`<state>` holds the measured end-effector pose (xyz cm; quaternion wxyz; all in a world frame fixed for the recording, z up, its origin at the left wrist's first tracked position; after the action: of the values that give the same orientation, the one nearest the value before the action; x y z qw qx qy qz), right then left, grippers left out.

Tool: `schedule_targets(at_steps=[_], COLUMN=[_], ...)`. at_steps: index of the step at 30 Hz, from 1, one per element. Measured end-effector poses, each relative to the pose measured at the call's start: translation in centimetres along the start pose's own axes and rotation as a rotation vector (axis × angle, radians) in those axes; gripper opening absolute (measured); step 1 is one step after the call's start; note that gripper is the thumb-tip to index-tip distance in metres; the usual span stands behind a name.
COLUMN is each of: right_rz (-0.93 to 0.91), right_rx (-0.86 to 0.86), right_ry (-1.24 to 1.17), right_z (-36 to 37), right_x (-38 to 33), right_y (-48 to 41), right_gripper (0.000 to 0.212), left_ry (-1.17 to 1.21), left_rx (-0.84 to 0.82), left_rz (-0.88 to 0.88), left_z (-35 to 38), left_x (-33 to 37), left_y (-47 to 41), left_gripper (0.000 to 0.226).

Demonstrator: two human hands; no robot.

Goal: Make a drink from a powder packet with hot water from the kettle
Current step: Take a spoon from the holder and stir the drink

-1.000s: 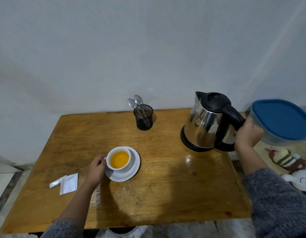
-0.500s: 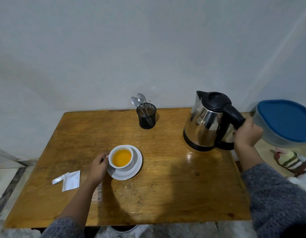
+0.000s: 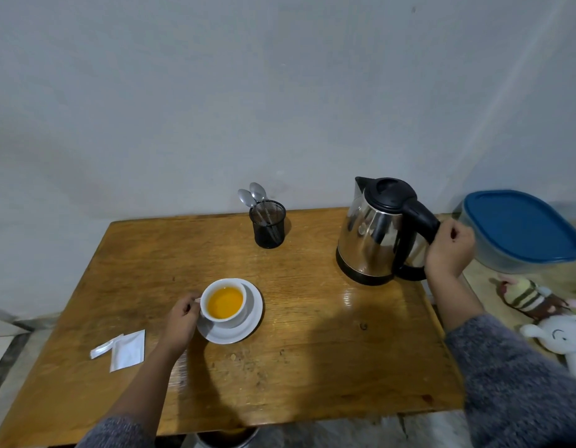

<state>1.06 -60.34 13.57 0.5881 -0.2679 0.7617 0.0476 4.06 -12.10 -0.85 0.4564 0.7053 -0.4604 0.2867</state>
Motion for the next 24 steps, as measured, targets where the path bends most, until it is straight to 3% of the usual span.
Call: schedule_targets(at_steps=[7, 12, 19, 21, 24], right_rz=[-0.330, -0.469, -0.253, -0.227, -0.258], right_rx=[-0.070, -0.278, -0.823, -0.876, -0.797], right_ry=[-0.010, -0.026, 0.165, 0.268, 0.456], right_z=[1.1, 7.5, 22.8, 25.7, 28.4], right_x=[-6.4, -10.0, -7.3, -6.1, -5.5], right_y=[1.7, 5.6, 11.6, 12.3, 12.2], right_gripper=[0.022, 0.019, 0.019, 0.017, 0.018], left_ry=[0.005, -0.018, -0.088, -0.092, -0.093], left_rx=[-0.018, -0.021, -0.092, -0.108, -0.146], left_rz=[0.049, 0.109, 0.193, 0.222, 0.233], left_z=[-0.1, -0.5, -1.0, -1.1, -1.1], left_x=[0.4, 0.6, 0.4, 0.3, 0.0], left_y=[0.5, 0.3, -0.7, -0.9, -1.2], left_gripper=[0.018, 0.021, 0.018, 0.019, 0.020])
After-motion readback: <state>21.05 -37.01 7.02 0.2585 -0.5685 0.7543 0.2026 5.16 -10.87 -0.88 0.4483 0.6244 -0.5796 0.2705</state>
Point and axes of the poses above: each hand's wrist, its own y-axis away from the middle knuckle, its own z-axis out of the palm, x = y × z, the point moved 6 cm from there along -y, towards the middle knuckle, and after that the axes turned 7 degrees about -z, right-handed, at the moved point
